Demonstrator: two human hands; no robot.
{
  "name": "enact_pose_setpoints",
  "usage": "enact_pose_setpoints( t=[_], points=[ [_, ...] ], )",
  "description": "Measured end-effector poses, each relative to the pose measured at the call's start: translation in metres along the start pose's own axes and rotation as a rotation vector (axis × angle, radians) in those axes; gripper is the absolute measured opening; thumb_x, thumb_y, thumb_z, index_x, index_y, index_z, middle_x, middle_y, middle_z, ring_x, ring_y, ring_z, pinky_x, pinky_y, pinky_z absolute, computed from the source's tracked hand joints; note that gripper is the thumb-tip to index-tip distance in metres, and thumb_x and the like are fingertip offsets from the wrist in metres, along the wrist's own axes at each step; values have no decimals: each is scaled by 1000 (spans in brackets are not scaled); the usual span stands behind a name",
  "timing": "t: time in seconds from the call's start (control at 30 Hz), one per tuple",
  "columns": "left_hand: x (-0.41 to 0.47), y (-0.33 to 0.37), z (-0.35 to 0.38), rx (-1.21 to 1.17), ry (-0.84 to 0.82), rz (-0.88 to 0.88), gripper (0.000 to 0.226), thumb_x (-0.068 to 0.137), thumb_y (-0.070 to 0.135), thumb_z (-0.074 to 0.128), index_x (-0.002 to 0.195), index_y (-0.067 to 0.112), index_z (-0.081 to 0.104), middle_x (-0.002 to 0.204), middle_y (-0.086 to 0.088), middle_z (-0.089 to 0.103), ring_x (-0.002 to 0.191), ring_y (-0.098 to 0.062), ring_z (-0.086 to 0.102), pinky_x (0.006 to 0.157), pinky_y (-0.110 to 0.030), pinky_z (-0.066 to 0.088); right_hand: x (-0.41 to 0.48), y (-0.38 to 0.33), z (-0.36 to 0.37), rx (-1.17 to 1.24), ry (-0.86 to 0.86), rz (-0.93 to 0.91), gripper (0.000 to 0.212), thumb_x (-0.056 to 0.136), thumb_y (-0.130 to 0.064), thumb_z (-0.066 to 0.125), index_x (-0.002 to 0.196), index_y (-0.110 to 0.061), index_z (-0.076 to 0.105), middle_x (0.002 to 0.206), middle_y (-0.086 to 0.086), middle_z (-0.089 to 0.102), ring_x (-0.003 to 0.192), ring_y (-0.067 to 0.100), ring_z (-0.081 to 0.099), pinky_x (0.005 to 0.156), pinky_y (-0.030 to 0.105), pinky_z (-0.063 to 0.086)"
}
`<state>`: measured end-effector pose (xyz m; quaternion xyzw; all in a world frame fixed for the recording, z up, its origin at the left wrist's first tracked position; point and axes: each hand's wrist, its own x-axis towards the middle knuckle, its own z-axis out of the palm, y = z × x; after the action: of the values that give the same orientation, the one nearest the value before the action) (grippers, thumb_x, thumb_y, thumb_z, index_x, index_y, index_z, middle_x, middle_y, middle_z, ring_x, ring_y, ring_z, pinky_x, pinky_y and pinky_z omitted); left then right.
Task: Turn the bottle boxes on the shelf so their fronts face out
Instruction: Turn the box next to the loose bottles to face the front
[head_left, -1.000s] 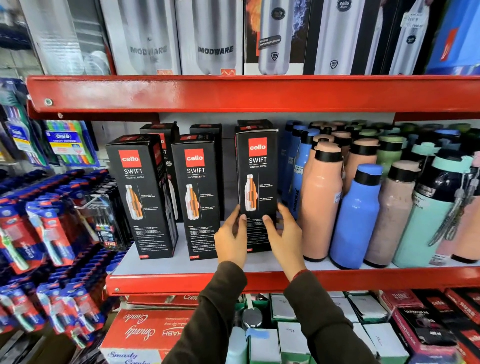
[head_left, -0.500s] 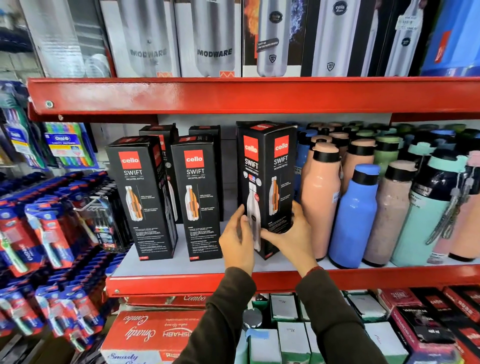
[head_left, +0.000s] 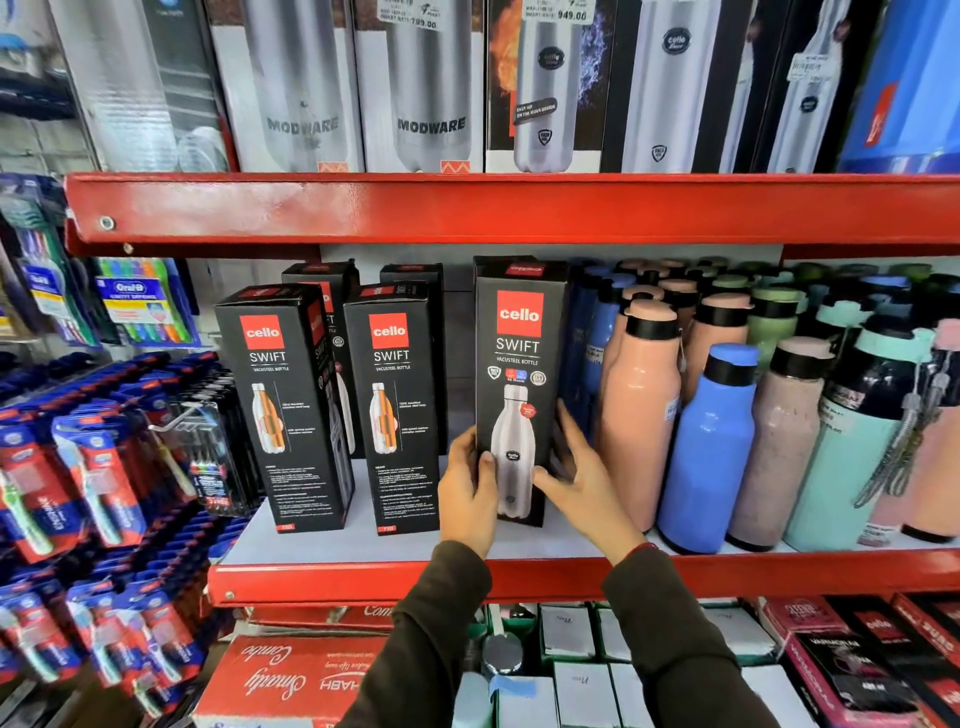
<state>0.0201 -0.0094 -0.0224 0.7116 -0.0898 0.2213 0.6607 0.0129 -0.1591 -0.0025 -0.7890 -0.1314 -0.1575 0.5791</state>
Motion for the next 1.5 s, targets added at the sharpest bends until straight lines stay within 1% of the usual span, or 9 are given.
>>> enact_pose_setpoints(
  t=[0.1, 0.27, 0.5, 0.63, 0.73, 0.97, 1.2, 1.37, 1.5],
  points=[
    [0, -1, 0, 14, 3, 9, 35, 100, 11, 47, 134, 20, 47, 124, 6, 63, 113, 2, 60, 99, -18, 44, 3, 1, 1, -50, -31, 6, 83, 92, 1, 57, 153, -39, 17, 142, -28, 43, 132, -11, 43, 114, 26, 38],
    [-1, -4, 5, 55, 13, -33, 37, 99, 6, 46, 135, 15, 46, 129, 0, 62, 118, -15, 60, 101, -26, 45, 6, 4, 4, -93, 10, 14, 78, 94, 5, 53, 153, -33, 21, 146, -15, 40, 142, 12, 41, 119, 42, 34],
    [-2, -6, 8, 117, 24, -70, 44, 96, 0, 45, 137, 17, 43, 131, -3, 62, 118, -16, 59, 104, -32, 47, 9, 13, 9, -115, 54, 37, 78, 93, 6, 53, 153, -33, 22, 154, -3, 41, 143, 18, 41, 118, 47, 35],
    [-2, -6, 8, 125, 25, -60, 44, 97, -1, 44, 138, 16, 43, 131, 1, 58, 115, -5, 53, 98, -19, 41, 8, 16, 12, -104, 85, 30, 79, 93, 7, 54, 149, -40, 24, 148, -10, 43, 141, 19, 44, 117, 44, 38],
    [-1, -7, 8, 118, 34, -65, 44, 97, -1, 44, 138, 13, 43, 135, -4, 58, 120, -9, 53, 101, -22, 41, 8, 16, 13, -95, 93, 23, 77, 92, 7, 55, 150, -36, 27, 147, -8, 45, 140, 17, 45, 115, 40, 40],
    [-2, -6, 7, 111, 15, -62, 43, 97, -2, 44, 137, 12, 44, 139, -9, 57, 130, -21, 54, 110, -33, 43, 2, 18, 15, -120, 230, 15, 50, 89, 3, 65, 133, -16, 52, 120, -9, 60, 112, 6, 58, 95, 15, 48],
    [-5, -1, 5, 116, 33, -61, 43, 96, -1, 47, 137, 12, 44, 136, -8, 58, 127, -20, 56, 110, -37, 44, -7, 23, 19, -80, 379, 86, 23, 84, -3, 74, 106, -9, 66, 98, 4, 71, 86, 10, 66, 82, 29, 57],
    [-19, 4, 0, 60, 44, -25, 45, 96, 4, 51, 138, 18, 43, 131, 6, 53, 127, -13, 54, 112, -33, 43, -18, 20, 26, -71, 450, 77, 18, 85, -10, 74, 99, -15, 65, 91, -1, 69, 82, 6, 63, 69, 10, 47],
    [-30, 10, -13, 39, 57, 87, 43, 96, 9, 53, 136, 23, 44, 130, 3, 56, 121, -11, 57, 106, -37, 49, -29, 6, 39, -16, 529, -45, 14, 88, -15, 72, 97, -20, 63, 90, 1, 65, 77, 13, 61, 66, 14, 48]
  ],
)
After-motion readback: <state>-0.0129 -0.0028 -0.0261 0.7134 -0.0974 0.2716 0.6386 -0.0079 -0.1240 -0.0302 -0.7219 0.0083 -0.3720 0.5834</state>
